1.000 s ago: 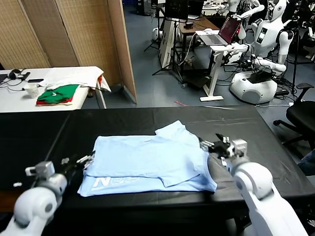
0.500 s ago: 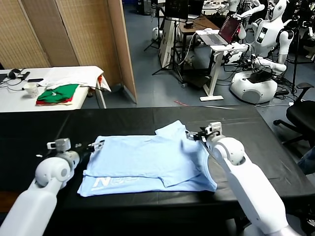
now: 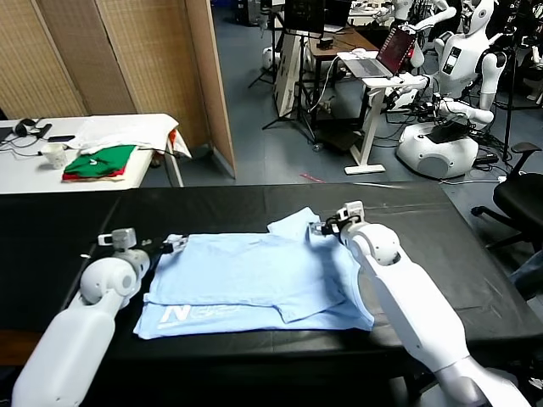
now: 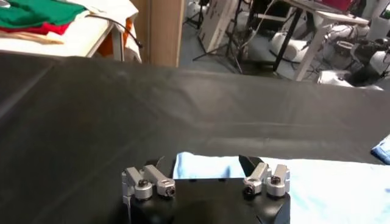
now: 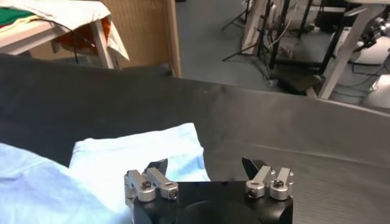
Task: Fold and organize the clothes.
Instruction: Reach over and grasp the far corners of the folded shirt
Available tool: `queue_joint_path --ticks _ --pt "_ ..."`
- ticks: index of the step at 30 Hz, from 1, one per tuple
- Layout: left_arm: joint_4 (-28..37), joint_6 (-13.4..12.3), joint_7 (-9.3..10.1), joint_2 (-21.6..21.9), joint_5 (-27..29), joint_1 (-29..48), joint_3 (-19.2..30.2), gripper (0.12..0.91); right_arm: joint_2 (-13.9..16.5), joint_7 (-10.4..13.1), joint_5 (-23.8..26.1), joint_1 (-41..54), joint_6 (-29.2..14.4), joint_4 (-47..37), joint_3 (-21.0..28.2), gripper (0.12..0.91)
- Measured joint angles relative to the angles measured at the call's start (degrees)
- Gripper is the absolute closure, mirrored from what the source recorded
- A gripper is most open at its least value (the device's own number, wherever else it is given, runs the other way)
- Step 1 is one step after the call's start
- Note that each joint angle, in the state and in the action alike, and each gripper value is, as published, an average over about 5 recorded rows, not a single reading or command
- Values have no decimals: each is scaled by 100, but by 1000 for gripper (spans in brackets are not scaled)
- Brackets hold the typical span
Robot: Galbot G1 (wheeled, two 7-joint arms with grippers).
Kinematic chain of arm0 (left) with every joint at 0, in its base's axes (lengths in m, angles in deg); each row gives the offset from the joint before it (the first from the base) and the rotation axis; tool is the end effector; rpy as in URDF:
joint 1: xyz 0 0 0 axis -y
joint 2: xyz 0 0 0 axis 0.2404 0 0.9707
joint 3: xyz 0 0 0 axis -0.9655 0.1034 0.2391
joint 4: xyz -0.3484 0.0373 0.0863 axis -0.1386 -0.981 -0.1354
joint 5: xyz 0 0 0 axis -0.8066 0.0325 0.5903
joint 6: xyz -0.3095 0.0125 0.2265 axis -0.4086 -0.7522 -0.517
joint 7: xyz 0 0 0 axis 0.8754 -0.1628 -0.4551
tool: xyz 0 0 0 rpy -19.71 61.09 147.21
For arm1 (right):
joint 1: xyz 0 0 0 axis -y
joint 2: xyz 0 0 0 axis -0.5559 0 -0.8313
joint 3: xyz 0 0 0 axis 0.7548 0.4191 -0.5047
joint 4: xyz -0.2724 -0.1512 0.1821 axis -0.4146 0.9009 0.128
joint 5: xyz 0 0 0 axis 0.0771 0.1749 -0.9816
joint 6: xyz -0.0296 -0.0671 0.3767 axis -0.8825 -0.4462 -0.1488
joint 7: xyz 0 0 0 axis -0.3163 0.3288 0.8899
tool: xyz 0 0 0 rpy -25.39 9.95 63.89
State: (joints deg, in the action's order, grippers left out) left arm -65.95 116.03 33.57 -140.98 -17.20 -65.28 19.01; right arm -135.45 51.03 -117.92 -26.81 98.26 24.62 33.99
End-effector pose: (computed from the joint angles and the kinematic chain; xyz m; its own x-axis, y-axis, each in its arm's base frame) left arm 0.4364 0.1491 -0.2681 -0.8234 0.0953 0.5595 0.0155 0.9892 -0.1456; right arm 0.5273 0.0042 -0.2595 -0.7723 -0.2514 0.5834 -0.3025 0.9531 0.0102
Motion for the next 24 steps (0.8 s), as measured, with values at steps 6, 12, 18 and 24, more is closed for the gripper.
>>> queue_joint_path --ticks 6,12,18,24 --pt "140 -13 -40 -11 90 61 23 131 -73 -25 17 49 21 -94 13 231" --pt "198 -29 -50 -25 135 23 27 346 -128 -54 28 92 39 -165 40 471" --pt "182 -18 -60 -27 140 -11 28 717 -156 -73 74 84 -2 -187 28 815" --pt "129 0 -40 -13 94 -27 13 881 -135 -150 169 -34 -484 -60 -66 885"
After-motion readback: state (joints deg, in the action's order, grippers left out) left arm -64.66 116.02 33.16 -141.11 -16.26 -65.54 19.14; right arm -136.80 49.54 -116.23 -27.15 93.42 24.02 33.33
